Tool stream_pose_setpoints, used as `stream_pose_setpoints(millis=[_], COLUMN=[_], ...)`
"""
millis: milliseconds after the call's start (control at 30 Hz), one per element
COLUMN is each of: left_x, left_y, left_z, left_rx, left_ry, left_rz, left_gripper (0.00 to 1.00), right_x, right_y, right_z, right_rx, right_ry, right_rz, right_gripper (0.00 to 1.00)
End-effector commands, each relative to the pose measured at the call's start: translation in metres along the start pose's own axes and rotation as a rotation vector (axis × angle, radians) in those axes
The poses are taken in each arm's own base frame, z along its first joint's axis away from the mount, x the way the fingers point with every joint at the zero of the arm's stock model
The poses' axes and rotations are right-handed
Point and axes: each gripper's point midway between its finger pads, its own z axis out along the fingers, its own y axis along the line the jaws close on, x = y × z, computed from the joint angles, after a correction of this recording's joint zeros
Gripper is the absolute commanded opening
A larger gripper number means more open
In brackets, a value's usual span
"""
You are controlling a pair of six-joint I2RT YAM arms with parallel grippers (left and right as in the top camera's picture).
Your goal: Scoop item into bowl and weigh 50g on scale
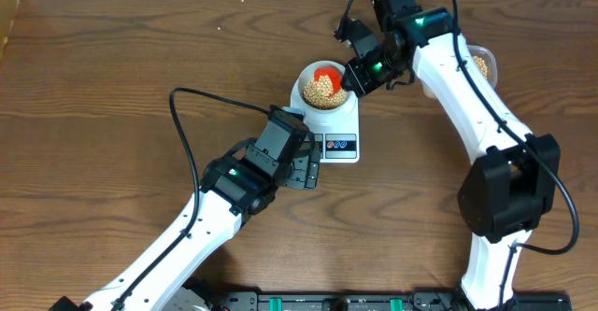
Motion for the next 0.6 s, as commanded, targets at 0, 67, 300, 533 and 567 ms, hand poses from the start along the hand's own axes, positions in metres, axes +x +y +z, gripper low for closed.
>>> stream_pose_setpoints(millis=[0,67,300,533,567], left_x=[-0.0012,-0.0011,-0.0012,-0.0012,-0.0012], left_y=[0.0021,0.0022,0.0021,0.0021,0.0021], left_z=[0.0,0.0,0.0,0.0,0.0], left_rx=[-0.009,-0.009,-0.009,-0.009,-0.009], left_ry=[-0.005,-0.005,-0.005,-0.005,-0.005], left_rz=[0.004,0.004,0.004,0.004,0.004], left_gripper=[0.88,0.88,0.88,0.88,0.88], right_x=[-0.0088,-0.0086,-0.0094,-0.0081,-0.0076], right_y=[0.0013,0.0053,0.007,0.0066,0.0051], right_z=[-0.0252,-0.0247,-0.0243,-0.0229,-0.023], right_rx=[0.039,0.038,0.038,0.057,0.067], right_ry=[-0.053,-0.049,-0.051,-0.041,-0.039], right_rz=[-0.036,-0.043,-0.048,-0.06,-0.06], right_gripper=[0.01,0.01,0.01,0.01,0.01])
